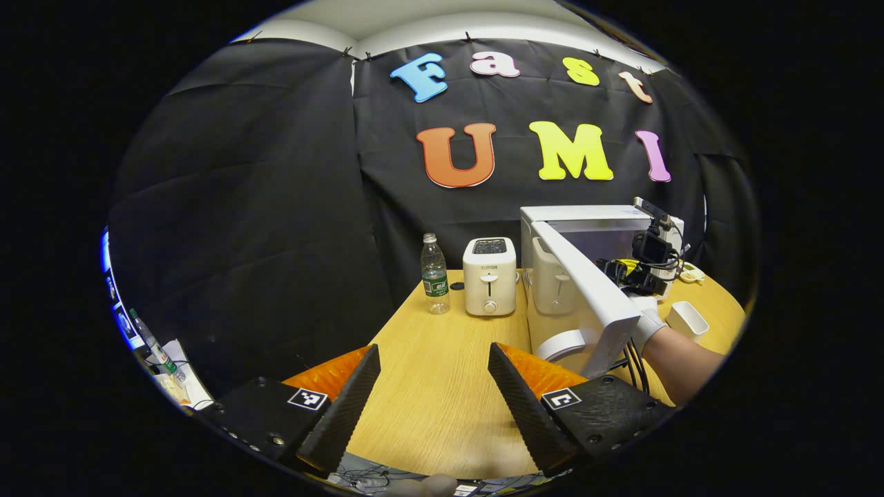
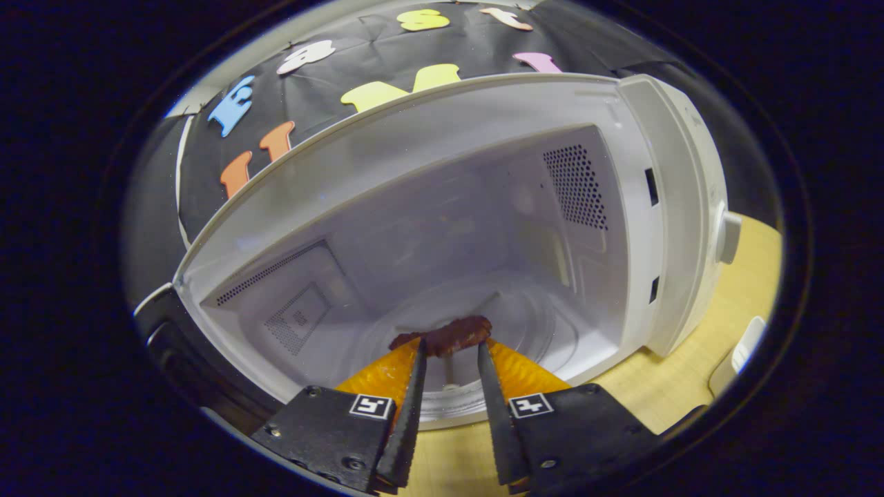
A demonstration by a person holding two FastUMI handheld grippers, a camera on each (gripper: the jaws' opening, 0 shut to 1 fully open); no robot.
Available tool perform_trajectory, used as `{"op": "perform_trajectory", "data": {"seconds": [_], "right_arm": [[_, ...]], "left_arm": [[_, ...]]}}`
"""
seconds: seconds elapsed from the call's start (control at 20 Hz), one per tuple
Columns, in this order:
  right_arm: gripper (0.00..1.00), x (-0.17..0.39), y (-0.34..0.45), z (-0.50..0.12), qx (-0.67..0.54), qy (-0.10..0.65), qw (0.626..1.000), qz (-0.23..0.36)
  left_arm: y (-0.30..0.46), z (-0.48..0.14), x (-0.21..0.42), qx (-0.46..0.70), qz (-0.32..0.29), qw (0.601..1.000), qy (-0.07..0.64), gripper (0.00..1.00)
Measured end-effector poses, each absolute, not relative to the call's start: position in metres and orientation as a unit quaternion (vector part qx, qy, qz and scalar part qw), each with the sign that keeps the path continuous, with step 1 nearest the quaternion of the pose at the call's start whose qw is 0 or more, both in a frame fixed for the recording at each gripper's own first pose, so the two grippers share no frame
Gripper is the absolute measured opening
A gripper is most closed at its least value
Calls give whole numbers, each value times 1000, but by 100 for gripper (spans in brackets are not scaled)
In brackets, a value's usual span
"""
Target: Open the microwave oven with the left hand, put the food in, and close the microwave oven.
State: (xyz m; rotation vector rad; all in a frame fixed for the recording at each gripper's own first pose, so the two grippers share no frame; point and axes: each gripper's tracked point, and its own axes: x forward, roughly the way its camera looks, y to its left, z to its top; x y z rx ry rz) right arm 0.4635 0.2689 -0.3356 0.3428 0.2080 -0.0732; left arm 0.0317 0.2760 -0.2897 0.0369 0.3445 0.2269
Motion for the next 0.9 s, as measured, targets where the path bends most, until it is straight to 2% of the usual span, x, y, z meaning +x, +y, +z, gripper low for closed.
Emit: {"op": "perform_trajectory", "data": {"seconds": [0.1,0.15,0.2,0.3,0.35,0.4,0.45,0.5,0.6,0.75,0.8,0.9], "right_arm": [[53,460,268,-334,150,104,983,-32],[58,457,273,-332,147,108,983,-20],[67,451,277,-330,138,113,984,-8],[64,435,289,-321,116,119,986,19],[71,426,295,-315,111,114,987,30],[71,415,299,-309,117,114,986,39],[64,402,302,-302,124,114,984,51],[74,388,301,-292,126,115,984,59],[87,354,296,-265,114,118,984,76],[89,293,269,-230,65,140,985,79],[99,272,260,-217,55,145,985,81],[98,230,236,-194,18,163,984,70]], "left_arm": [[274,-291,33,19,112,979,170,96],[275,-292,34,21,114,978,171,97],[273,-290,34,21,114,979,171,96],[270,-289,38,18,110,980,167,97],[270,-289,40,19,111,980,165,97],[271,-286,42,19,110,981,161,97],[271,-285,43,20,112,981,159,96],[273,-282,45,21,112,981,154,97],[277,-281,48,24,112,982,150,97],[288,-284,44,21,112,982,151,96],[291,-285,44,14,114,982,153,97],[295,-287,43,5,117,981,155,97]]}}
